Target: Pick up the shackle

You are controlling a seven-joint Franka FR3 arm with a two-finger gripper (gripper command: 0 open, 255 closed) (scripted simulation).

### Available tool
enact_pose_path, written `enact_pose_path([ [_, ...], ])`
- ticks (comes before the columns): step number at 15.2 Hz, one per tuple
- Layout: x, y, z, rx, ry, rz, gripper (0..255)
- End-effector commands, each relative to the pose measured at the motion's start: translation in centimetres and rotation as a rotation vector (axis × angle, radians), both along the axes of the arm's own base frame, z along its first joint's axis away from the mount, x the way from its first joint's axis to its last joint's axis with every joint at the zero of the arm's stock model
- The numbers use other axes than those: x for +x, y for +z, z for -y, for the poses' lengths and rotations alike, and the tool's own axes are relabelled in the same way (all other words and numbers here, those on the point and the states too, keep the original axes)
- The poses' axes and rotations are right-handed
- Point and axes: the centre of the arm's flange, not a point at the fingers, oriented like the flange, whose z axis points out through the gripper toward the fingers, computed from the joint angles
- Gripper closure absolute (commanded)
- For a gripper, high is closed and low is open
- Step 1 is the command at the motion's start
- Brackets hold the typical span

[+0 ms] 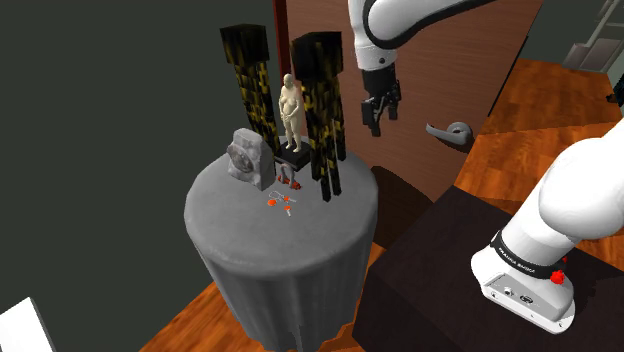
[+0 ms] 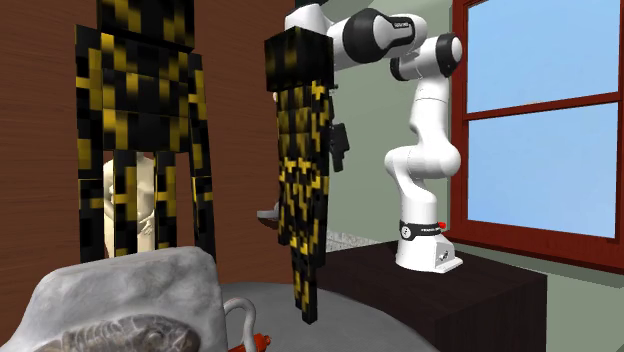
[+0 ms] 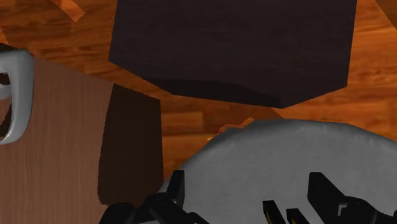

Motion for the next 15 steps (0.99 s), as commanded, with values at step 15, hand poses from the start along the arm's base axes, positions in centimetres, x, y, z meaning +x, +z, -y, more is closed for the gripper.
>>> enact_pose_path([
  [15,16.2,-10.1,-9.5,0.035,0.036,-0.030,0],
])
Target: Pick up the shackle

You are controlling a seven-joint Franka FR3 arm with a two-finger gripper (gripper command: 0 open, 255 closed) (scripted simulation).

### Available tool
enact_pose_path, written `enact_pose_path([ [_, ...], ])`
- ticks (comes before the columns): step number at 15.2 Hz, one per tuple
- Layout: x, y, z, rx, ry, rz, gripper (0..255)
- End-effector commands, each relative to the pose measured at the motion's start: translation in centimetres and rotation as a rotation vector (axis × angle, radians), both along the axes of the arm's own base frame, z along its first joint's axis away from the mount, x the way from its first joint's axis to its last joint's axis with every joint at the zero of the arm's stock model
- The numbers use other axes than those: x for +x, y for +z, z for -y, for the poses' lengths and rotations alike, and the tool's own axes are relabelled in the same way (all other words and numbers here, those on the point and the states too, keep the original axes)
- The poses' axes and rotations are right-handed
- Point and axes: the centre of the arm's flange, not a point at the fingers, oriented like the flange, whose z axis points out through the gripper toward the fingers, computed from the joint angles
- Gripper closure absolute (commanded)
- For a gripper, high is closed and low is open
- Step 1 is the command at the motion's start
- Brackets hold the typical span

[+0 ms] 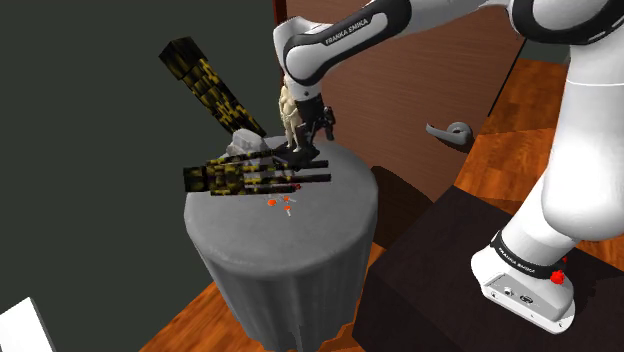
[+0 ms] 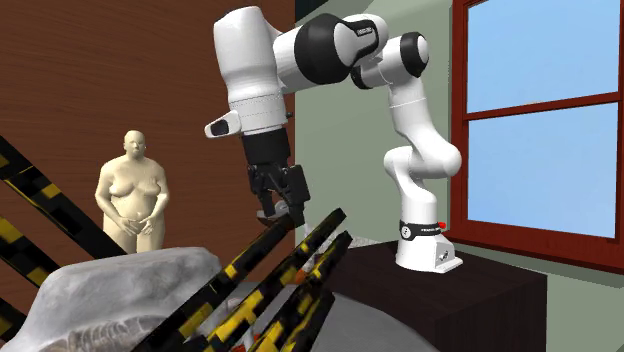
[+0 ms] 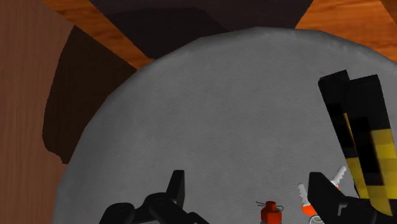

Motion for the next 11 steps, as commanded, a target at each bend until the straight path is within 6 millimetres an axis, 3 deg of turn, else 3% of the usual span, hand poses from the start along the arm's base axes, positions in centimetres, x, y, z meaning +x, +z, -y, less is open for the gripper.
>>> enact_pose_path([
  [1,2.1,-1.3,-1.0,0.004,0.004,-0.004,0],
  [9,9.9,-6.3,-6.2,0.022,0.022,-0.019,0],
  [11,10.5,-7.2,-6.7,0.023,0.024,-0.020,0],
])
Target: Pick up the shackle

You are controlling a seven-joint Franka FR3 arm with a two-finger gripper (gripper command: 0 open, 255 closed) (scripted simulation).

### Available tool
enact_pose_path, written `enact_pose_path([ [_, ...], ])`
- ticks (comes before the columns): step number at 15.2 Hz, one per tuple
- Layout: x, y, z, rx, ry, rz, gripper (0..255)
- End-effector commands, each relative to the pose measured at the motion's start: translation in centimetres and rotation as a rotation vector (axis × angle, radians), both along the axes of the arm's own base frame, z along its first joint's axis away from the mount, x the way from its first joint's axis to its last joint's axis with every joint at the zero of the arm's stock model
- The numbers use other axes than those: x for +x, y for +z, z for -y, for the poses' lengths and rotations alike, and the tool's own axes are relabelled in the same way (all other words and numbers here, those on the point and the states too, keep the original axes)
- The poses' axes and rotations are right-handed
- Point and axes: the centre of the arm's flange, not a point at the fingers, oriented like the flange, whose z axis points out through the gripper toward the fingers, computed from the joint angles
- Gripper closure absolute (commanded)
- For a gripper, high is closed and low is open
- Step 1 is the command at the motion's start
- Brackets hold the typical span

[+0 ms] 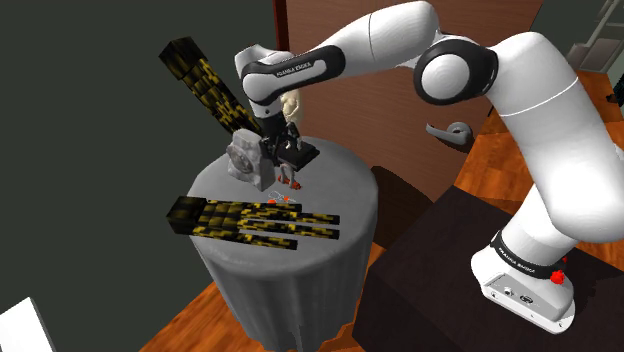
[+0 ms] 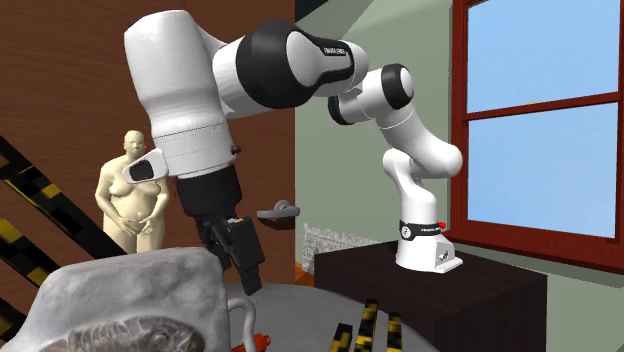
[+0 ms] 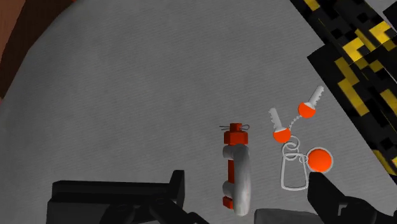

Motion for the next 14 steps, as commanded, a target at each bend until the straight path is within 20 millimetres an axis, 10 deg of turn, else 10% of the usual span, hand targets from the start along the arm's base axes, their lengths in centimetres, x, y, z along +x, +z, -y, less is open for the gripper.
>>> enact_pose_path([
  [1,0.4,-1.2,-0.2,0.001,0.000,-0.001,0],
  [8,0.4,-4.1,-0.2,0.001,0.000,-0.001,0],
  [9,0.5,-4.1,-0.2,0.001,0.000,-0.001,255],
  [14,0.4,-3.9,0.1,0.001,-0.001,-0.001,255],
])
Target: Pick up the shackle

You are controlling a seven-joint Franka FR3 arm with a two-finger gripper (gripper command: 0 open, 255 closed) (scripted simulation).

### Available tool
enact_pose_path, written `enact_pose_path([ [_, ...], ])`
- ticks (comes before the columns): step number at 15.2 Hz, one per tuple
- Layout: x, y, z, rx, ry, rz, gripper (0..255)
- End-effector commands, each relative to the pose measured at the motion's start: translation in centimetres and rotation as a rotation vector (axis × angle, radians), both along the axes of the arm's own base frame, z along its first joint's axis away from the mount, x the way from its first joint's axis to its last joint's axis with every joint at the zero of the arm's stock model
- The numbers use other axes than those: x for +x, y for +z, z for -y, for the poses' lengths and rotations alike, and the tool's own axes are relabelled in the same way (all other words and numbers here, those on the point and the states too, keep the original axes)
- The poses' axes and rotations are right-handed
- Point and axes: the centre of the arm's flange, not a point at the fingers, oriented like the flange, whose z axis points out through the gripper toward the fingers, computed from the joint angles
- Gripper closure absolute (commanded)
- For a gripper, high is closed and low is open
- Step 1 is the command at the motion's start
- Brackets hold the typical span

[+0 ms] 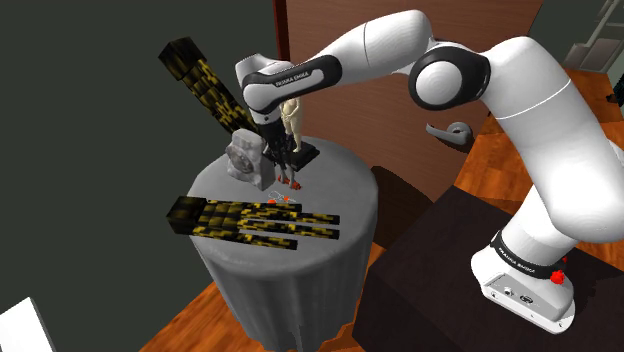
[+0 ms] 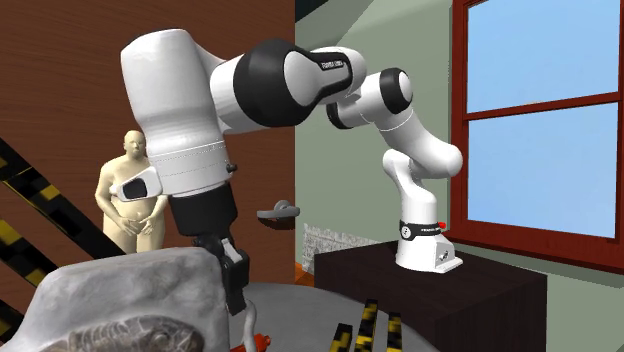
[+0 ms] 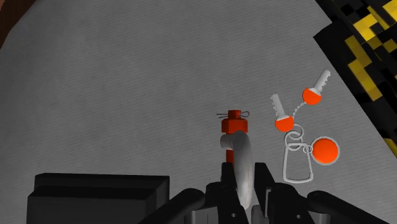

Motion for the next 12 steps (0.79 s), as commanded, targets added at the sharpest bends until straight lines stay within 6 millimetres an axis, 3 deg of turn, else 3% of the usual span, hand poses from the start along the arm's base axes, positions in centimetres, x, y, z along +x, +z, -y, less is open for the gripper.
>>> enact_pose_path([
  [1,-0.3,-1.7,0.1,-0.011,-0.002,-0.024,255],
  [4,-0.2,-1.9,0.1,-0.011,-0.001,-0.024,255],
  [12,-0.2,2.3,0.1,-0.011,-0.001,-0.024,255],
])
